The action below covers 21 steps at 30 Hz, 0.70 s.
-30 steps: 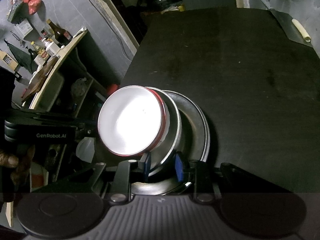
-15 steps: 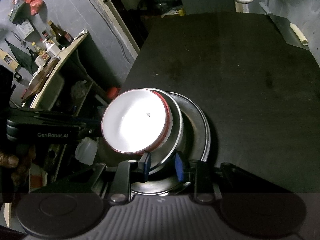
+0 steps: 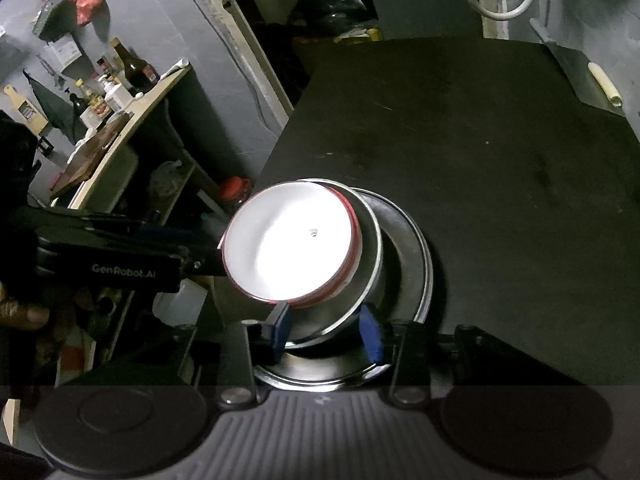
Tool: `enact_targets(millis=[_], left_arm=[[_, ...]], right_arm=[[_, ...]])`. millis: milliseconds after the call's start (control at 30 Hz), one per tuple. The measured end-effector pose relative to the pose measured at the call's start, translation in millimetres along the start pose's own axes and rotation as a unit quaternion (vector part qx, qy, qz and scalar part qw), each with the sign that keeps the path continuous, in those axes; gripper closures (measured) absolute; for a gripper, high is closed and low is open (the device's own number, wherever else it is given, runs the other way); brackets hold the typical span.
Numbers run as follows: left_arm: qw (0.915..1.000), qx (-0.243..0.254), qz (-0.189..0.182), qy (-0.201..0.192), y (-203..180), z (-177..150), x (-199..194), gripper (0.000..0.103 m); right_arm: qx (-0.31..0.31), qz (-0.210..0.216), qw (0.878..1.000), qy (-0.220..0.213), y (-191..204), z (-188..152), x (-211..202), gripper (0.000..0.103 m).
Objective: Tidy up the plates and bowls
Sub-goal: 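Lower the nested bowls onto the plate stack and open the left gripper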
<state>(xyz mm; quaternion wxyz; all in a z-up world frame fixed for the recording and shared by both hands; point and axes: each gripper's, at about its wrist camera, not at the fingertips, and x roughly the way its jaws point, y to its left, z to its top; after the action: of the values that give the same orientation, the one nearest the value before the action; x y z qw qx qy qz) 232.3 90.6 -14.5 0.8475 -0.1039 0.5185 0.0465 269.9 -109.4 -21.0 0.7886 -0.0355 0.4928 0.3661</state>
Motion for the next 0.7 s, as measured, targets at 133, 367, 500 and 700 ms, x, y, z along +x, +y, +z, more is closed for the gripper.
enact_targets(millis=[133,367,500,700], left_arm=[[0.9999,0.002,0.010,-0.004,1.0,-1.1,-3.0,0.024],[0.9996,0.001,0.022,-0.016,-1.5,-0.8,-11.1,0.018],[0.9994,-0.003,0.025,-0.022,-2.7,-2.4,-15.9,0.017],[0.9988,-0.013,0.034,-0.033,-4.5,-6.7,-22.0,0.017]], right_arm=[[-0.004,0.002,1.000,-0.003,0.3,0.0,-1.6,0.057],[-0.009,0.010,1.000,-0.015,2.1,-2.2,-9.0,0.052],[-0.013,0.014,1.000,-0.025,2.4,-2.6,-14.4,0.050],[-0.021,0.012,0.999,-0.043,1.6,-4.2,-24.1,0.048]])
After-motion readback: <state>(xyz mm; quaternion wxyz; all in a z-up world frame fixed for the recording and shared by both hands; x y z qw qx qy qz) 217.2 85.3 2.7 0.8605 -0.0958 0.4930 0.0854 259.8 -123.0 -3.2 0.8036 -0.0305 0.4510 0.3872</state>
